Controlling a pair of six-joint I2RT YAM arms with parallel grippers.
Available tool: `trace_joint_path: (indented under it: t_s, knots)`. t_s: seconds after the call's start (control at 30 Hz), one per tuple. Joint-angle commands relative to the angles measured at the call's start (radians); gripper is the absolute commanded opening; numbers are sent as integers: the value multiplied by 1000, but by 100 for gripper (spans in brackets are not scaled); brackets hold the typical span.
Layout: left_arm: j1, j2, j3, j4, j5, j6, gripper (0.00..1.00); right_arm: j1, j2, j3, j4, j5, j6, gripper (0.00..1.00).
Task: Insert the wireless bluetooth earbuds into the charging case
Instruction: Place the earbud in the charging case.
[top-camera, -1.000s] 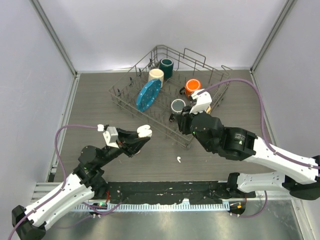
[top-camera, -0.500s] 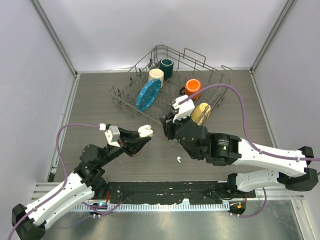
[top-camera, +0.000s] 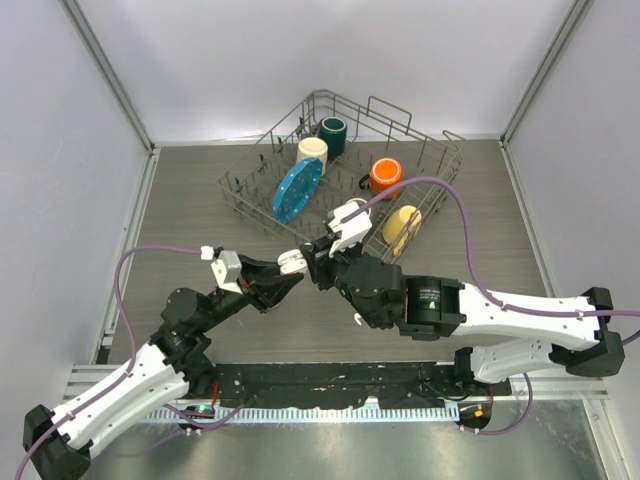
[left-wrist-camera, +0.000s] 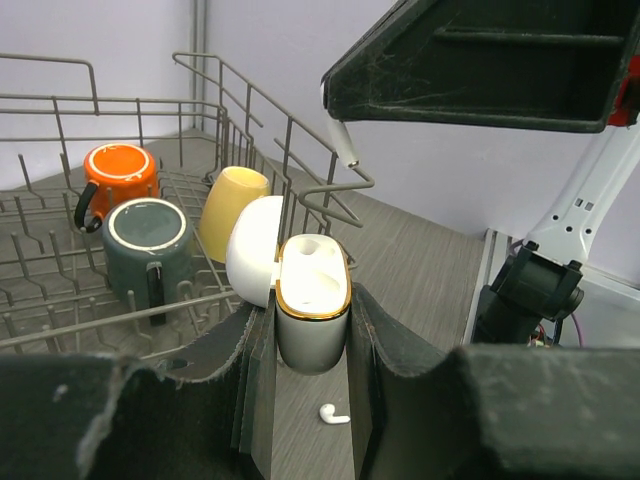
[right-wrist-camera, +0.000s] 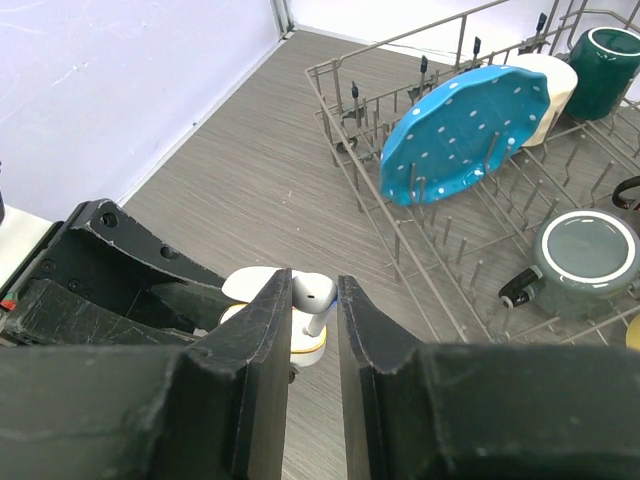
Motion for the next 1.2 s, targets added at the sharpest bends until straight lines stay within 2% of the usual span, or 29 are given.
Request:
trace_joint_path:
  t_s: [0.0,0.7,1.17]
  knots:
    - [-5,1,42,79,12,-8,0,8,2,-11,83,0,14,1]
    - [-3,-8,32,97,7,-16,0,8,35,-50,75,-22,28,1]
    - [-3,-2,29,119,5,-23,0,9,22,-78,66,39,-12,1]
